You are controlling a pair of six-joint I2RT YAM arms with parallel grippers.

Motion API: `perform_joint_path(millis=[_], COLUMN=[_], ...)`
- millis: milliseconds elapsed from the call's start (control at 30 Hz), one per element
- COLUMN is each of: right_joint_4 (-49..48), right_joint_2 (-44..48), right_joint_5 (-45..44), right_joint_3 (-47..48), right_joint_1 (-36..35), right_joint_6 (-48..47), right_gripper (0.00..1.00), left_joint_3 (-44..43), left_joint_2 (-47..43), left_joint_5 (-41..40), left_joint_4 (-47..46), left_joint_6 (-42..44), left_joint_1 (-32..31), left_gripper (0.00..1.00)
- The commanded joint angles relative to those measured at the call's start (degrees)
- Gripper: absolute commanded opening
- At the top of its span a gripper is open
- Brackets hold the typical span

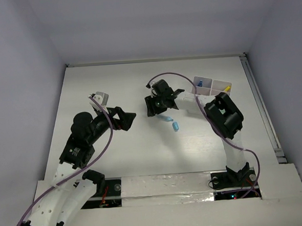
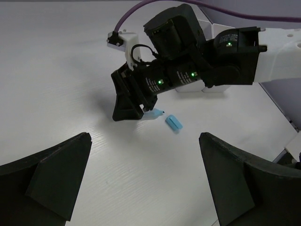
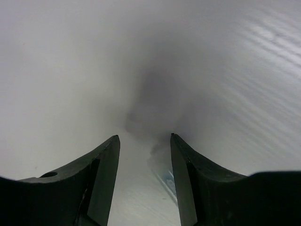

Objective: Sort the stationery into containers
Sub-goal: Move the pen to the center of the board.

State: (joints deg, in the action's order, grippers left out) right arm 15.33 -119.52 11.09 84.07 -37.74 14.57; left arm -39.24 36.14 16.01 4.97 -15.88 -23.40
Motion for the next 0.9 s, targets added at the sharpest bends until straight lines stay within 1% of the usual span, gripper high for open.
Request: perform_joint_path(millis=[0,67,100,167,300,333,433,467,533,567,633,667,700,733,767,800,833,867], right_joint_4=[-0.30,-0.65,-0.22,0.40,0.58,0.92,1.63,1.54,0.58,0.14,-1.26,-1.79,-2.75,-3.11,-3.38,-3.73,-4.60,-5.04], right_joint_2=[1.48,3.06,4.90,7.10,14.66,17.89,23.09,27.02,31.35,36.16,41.10,43.56,48.29,50.68,52.97,55.17,59.28,61.06], right_joint_5=[3.58,3.85,3.67,3.85,4.81,4.38,2.01,-0.08,-2.81,-5.79,-9.23,-12.99,-14.50,-16.00,-17.93,-18.64,-19.17,-19.96], right_joint_3=[-2.32,-4.17,-5.83,-7.34,-11.64,-12.96,-14.98,-16.73,-19.02,-21.56,-24.12,-25.52,-28.23,-29.48,-30.71,-31.77,-33.95,-34.93], right_joint_1=[-3.30,-4.89,-4.89,-6.12,-6.12,-6.12,-6.12,-6.12,-6.12,-6.12,-6.12,-6.12,-6.12,-5.60,-4.99,-4.98,-4.98,-4.46], right_joint_6=[0.98,1.60,1.60,1.08,0.29,-0.06,-0.42,-0.42,0.19,0.46,1.60,1.95,2.30,2.92,3.18,3.53,3.97,4.33], right_gripper=[0.53,0.52,0.48,0.46,0.44,0.44,0.46,0.46,0.46,0.46,0.45,0.45,0.44,0.44,0.44,0.44,0.44,0.44], left_joint_3=[-0.39,-0.31,-0.31,-0.31,-0.13,-0.22,-0.04,0.22,0.31,0.13,-0.04,0.04,0.13,-0.04,-0.65,-0.83,-1.01,-1.36], left_joint_2=[-0.81,-0.81,-0.81,-0.63,0.07,0.33,1.39,2.17,3.32,4.02,6.83,7.71,9.72,10.78,12.79,13.68,14.91,15.97], left_joint_5=[-0.10,0.07,0.16,0.42,1.30,1.57,2.88,3.93,4.73,5.25,5.09,4.91,4.99,4.91,3.08,1.76,0.26,-1.66], left_joint_4=[-2.16,-2.16,-2.16,-2.33,-3.04,-3.13,-4.35,-4.62,-6.55,-6.82,-6.90,-7.95,-8.74,-9.01,-9.45,-10.24,-11.12,-12.86], left_joint_6=[0.59,0.59,0.50,0.50,0.15,-0.29,-1.26,-2.13,-2.84,-3.19,-3.98,-4.59,-5.64,-6.09,-6.44,-6.79,-7.06,-7.23], left_joint_1=[0.72,0.72,0.72,0.72,0.72,0.72,0.72,0.72,0.72,0.72,0.72,-0.24,-1.81,-2.70,-3.92,-7.50,-9.37,-11.04], left_gripper=[0.99,0.99,0.99,0.99,0.99,0.99,0.99,0.99,0.99,0.99,0.99,0.99,0.99,0.99,0.99,0.99,0.99,0.99])
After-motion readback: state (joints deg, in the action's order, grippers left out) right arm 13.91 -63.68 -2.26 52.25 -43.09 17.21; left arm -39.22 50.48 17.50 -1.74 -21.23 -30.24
